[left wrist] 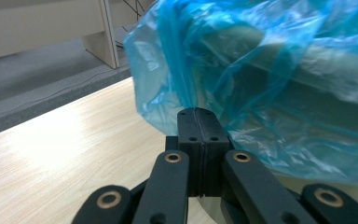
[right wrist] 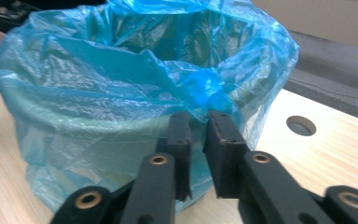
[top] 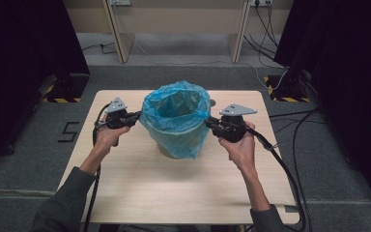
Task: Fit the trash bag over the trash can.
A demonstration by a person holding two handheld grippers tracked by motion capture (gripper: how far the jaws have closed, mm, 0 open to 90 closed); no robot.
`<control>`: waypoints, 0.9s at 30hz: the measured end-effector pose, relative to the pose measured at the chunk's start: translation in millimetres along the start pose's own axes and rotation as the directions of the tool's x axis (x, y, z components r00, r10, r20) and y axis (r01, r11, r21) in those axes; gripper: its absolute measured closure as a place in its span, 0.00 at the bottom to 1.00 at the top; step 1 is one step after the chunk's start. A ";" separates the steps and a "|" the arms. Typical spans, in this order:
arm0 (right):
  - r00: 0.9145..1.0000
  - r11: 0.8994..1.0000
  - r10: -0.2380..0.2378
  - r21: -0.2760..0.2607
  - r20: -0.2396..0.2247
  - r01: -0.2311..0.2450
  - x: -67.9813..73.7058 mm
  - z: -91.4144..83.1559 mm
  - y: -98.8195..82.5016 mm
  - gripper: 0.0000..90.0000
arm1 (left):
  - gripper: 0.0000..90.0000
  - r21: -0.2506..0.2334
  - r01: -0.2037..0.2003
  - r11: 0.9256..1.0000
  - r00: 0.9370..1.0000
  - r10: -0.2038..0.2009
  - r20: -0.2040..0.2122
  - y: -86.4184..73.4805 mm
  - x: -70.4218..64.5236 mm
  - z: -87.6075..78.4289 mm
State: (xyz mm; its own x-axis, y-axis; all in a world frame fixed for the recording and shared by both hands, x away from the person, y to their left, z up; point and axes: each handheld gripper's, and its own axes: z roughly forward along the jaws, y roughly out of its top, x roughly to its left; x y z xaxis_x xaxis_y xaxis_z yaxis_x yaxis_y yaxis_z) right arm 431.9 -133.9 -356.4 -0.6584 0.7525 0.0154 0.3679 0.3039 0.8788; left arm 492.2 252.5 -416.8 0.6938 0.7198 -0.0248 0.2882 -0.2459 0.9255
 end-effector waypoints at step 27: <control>0.999 0.999 0.025 0.030 -0.038 -0.024 33.7 -3.2 -13.5 0.35 | 0.99 -0.037 -0.038 0.999 0.999 0.040 0.032 -16.3 -42.4 -39.2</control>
State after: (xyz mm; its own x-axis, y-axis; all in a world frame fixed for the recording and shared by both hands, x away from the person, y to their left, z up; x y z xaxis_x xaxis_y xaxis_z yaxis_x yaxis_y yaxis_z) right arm 402.6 -114.6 -366.2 -0.6735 0.7371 0.0551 0.4028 0.3035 0.8635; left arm 432.3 251.4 -416.0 0.7255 0.6882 -0.0002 0.2365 -0.2490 0.9392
